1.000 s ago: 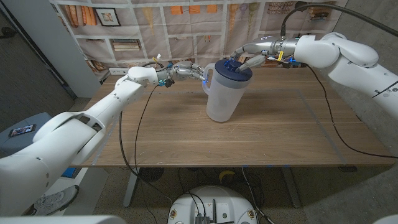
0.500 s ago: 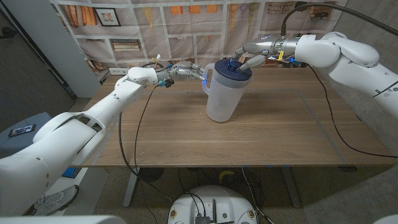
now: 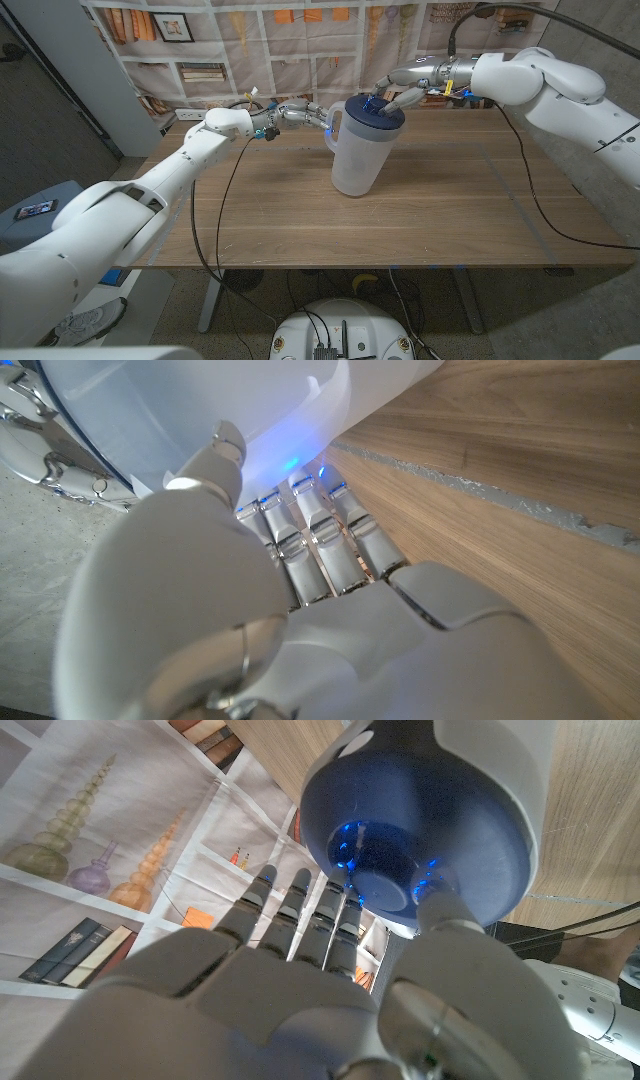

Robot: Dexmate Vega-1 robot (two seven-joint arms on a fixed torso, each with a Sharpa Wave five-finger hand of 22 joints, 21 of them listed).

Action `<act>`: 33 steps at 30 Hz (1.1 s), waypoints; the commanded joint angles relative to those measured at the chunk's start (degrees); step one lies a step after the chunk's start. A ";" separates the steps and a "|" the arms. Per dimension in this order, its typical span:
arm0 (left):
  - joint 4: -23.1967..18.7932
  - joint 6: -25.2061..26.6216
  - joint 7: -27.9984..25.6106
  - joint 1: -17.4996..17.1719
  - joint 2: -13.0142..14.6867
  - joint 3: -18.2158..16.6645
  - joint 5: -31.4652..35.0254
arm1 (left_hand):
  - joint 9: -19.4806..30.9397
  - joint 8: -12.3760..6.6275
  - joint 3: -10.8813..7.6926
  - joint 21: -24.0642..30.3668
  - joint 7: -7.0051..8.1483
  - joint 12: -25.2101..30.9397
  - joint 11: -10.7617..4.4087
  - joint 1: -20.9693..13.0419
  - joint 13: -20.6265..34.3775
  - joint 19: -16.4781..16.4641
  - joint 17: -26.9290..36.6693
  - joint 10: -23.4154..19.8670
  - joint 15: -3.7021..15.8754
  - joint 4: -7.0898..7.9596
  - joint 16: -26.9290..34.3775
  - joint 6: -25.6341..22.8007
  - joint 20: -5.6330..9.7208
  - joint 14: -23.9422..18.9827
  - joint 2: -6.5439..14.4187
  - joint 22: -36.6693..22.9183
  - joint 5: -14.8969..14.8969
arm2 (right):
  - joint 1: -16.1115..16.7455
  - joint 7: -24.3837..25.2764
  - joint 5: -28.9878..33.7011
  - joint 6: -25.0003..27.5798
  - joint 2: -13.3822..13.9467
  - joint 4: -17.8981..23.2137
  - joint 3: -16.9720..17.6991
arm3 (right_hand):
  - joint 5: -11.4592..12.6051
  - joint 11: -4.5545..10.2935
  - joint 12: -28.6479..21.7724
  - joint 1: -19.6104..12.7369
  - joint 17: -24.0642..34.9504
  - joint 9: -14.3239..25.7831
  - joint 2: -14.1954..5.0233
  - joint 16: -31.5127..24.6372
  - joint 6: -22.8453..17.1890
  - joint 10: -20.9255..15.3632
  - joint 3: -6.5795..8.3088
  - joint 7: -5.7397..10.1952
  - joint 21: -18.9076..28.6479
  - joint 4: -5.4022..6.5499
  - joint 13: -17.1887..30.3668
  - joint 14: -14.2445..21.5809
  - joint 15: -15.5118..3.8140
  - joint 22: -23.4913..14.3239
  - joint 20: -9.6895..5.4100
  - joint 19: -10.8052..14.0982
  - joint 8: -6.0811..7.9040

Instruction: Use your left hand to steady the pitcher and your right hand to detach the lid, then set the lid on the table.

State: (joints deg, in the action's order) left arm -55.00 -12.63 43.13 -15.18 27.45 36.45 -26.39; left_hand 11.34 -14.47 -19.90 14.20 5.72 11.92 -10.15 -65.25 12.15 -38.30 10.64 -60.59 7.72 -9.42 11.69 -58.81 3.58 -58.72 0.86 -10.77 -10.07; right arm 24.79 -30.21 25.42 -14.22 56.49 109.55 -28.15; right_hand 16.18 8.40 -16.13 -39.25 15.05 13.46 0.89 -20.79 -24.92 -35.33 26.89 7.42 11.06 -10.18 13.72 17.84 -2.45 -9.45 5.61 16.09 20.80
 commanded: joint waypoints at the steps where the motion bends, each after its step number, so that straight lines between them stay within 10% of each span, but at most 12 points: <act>1: -0.74 0.40 -0.27 -0.30 0.30 -0.08 -0.07 | 0.29 -0.46 0.23 -0.17 -0.91 0.24 -1.54 -5.25 0.14 -0.06 0.24 -2.28 6.28 -0.01 0.29 -2.80 8.35 -2.40 6.01 -0.14 -0.33 | -0.60 -0.18 0.74 -0.69 -0.56 -0.44 -0.46 | -0.16 0.71 -0.59 -1.59 0.42 0.27 -0.04 -0.72 -1.44 -1.51 -0.21 0.38 0.11 0.18 0.36 1.08 -4.26 -0.28 -0.08 0.70 0.87; 33: 1.46 -0.44 0.45 0.84 -0.68 0.39 0.38 | 0.37 -0.53 0.77 -0.25 -0.85 0.28 -1.57 -5.26 0.26 -0.03 0.23 -2.56 6.27 0.03 0.21 -2.77 8.30 -2.60 6.19 -0.13 -0.32 | -0.94 1.69 0.26 -2.22 -1.44 -1.82 -0.12 | -3.25 3.97 -1.87 -6.17 2.32 0.56 -0.50 -7.23 -13.84 -13.56 -3.01 2.03 0.11 0.57 0.93 8.82 -8.52 -0.25 -2.44 3.51 8.15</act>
State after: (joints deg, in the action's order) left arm -54.81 -12.46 43.21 -14.88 27.34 36.60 -26.22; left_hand 11.40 -14.43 -19.37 13.97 6.23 11.89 -10.44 -65.25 12.13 -38.30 10.77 -61.50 7.92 -9.37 11.76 -59.71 3.58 -59.05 0.86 -10.77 -10.18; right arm 23.55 -29.90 25.86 -16.02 55.27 108.06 -28.69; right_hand 13.30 12.40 -17.49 -44.76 17.05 13.66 1.26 -27.33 -37.44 -47.92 24.18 9.28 11.06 -9.73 14.60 25.78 -2.71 -9.45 3.68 19.25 28.21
